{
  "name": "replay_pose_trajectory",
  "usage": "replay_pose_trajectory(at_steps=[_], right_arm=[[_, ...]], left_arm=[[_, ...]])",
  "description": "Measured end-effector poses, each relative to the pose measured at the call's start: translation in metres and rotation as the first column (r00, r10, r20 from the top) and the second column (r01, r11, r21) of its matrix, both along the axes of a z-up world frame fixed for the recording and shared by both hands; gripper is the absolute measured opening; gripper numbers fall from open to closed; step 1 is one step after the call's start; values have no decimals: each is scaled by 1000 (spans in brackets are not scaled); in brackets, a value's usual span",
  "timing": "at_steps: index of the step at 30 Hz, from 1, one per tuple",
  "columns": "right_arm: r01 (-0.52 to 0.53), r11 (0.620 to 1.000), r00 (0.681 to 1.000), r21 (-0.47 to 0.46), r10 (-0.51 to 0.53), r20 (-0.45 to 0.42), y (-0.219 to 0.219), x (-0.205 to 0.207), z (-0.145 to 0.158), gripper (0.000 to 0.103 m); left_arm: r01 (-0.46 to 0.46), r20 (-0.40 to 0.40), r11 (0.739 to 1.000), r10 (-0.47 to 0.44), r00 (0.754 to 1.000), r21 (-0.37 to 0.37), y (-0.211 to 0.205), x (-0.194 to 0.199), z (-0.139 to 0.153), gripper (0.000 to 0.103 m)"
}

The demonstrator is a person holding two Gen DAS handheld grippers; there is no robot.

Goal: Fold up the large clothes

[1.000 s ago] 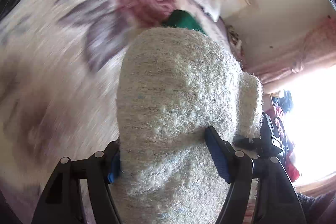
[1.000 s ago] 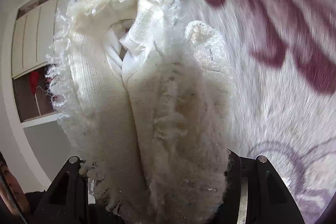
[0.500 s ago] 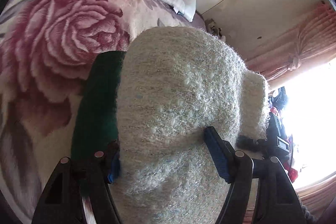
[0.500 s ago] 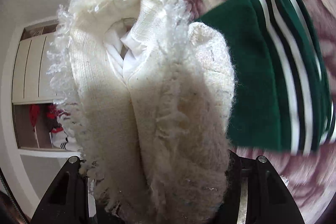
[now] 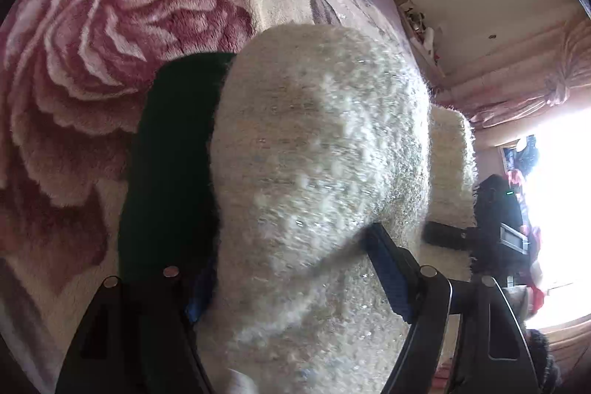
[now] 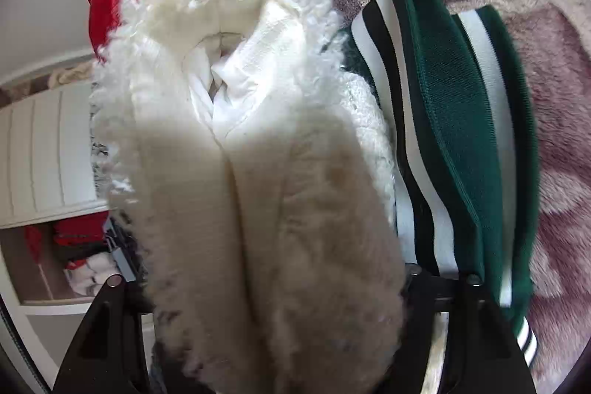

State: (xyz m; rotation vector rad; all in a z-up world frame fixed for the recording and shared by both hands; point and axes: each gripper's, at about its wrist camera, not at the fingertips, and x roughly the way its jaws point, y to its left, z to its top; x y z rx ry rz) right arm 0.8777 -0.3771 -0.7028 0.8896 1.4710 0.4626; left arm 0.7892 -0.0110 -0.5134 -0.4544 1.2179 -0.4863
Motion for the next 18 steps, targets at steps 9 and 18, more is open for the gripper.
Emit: replay_pose_trajectory(at_steps=[9,18], right_arm=[[59,670,981,-740,98,168,43,-98,124,97],[221,467,960,-857,52,275,76,-229,237,98]], left_arm=[[-50,243,892,-68,968,450,-33,-85,81,95],[-123,318,888,-27,948,444,-27,-205,180,97]])
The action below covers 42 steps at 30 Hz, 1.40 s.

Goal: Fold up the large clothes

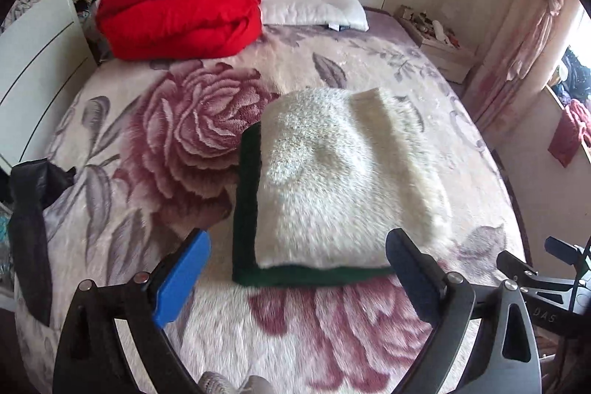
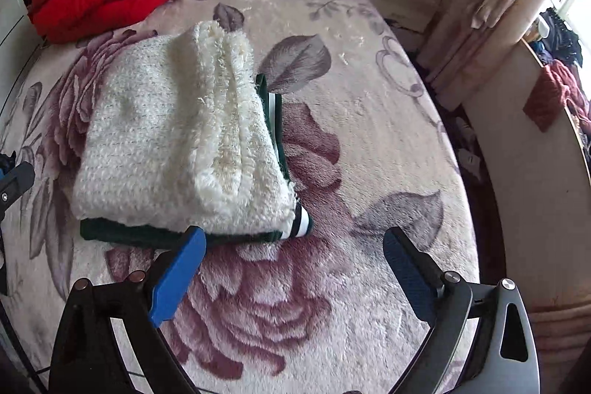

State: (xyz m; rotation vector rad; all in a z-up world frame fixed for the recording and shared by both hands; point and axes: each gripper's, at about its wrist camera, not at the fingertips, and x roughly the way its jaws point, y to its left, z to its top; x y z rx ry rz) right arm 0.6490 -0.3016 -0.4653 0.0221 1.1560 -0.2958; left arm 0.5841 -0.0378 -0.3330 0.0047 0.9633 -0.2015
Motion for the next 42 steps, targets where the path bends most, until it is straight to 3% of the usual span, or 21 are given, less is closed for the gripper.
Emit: replay_pose_trajectory(at_steps=[1,4,11,17,22,31,42], right_arm=[[2,1000,1000,4,-2,13,7,-24,36,98],[9,1000,998,24,-10,58,17,-65,82,98],[21,1000,983,-5,-20,182,50,-177,225,98],[38,999,958,-15,-32,286,69,-268,326,98],[10,1000,933,-27,0,359,88,-333,396,98],[-54,997,904,-62,75,422,109,-413,456,98],[-84,995,882,-55,100,461,109,-452,472,103]], left_arm=[[-1,4,1000,1,1000,-4,1,-7,9,97],[-12,43,1000,11,999,2,5,-50,59,98],[-40,128,999,38,991,10,16,-147,163,98],[-45,182,999,45,982,-7,24,-229,228,98],[-42,224,999,42,974,-5,28,-278,258,98],[-84,281,996,86,956,-20,39,-331,290,98],[-116,332,993,112,936,-7,39,-361,303,101]])
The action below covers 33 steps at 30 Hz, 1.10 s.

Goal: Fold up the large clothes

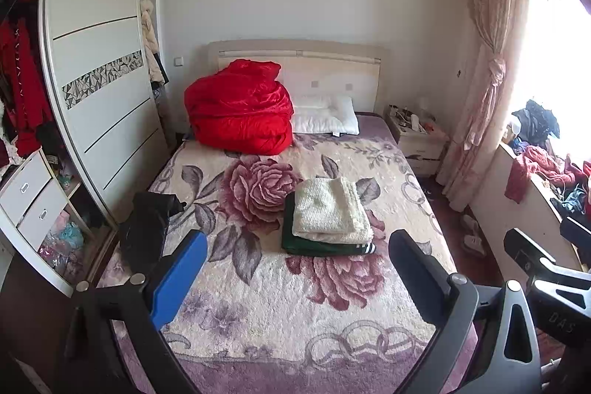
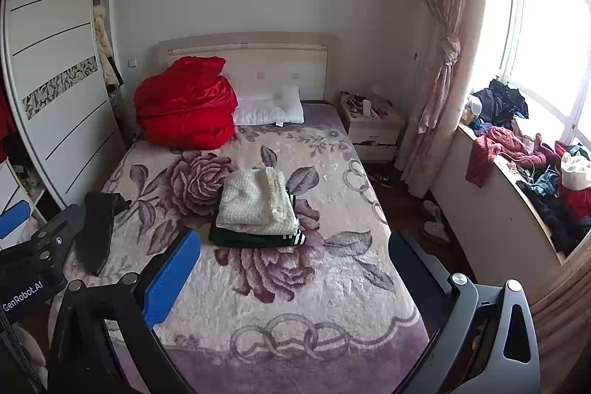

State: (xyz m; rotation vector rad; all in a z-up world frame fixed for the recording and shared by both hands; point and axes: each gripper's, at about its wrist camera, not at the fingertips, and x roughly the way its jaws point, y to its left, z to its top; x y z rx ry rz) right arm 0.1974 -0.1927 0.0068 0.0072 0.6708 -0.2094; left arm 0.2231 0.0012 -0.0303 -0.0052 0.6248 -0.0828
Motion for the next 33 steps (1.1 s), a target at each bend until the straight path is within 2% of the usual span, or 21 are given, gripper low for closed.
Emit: replay_pose_trajectory(at_steps=[22,33], right_arm=[[-6,1000,1000,7,5,25,-6,-7,7,103],[-16,1000,999,-3,16,49,5,-8,11,103]], left_arm=[[-12,34,1000,11,999,27,1,-15,10,101],[-32,42,999,31,999,24,7,-17,14,101]])
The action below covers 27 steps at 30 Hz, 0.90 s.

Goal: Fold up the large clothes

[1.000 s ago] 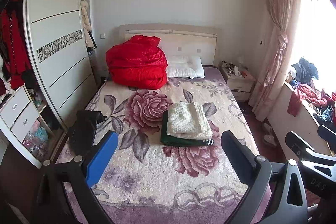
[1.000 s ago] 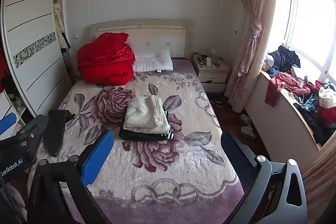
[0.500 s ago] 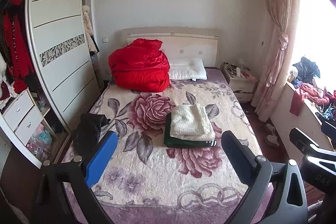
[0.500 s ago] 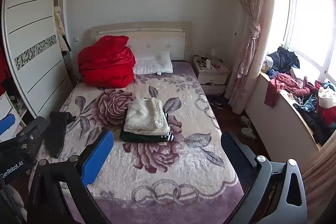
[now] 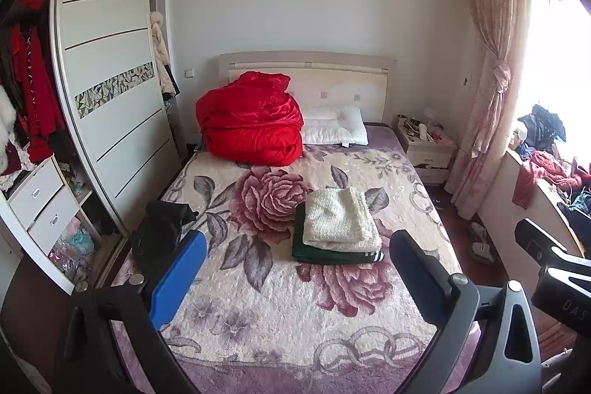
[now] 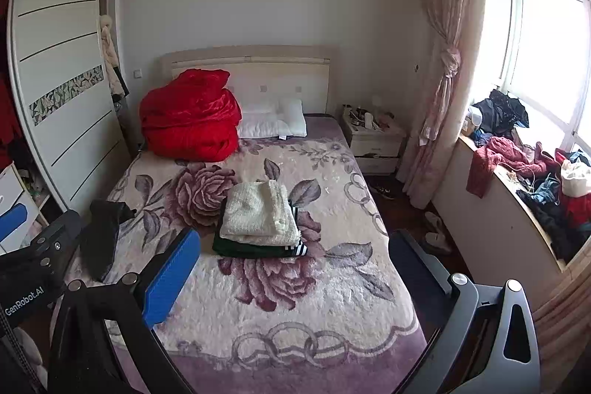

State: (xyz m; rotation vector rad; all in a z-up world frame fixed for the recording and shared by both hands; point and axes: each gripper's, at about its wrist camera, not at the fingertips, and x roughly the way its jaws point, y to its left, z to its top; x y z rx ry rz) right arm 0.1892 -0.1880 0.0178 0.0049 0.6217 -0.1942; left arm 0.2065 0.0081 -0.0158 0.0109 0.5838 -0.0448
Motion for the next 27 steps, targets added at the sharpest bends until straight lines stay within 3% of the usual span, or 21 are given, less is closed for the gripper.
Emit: replay_pose_trajectory(at_steps=[27], right_arm=[[-1,1000,1000,1,1,1,12,-9,0,103]], left_arm=[[6,29,1000,-6,1000,10,1,-8,9,102]])
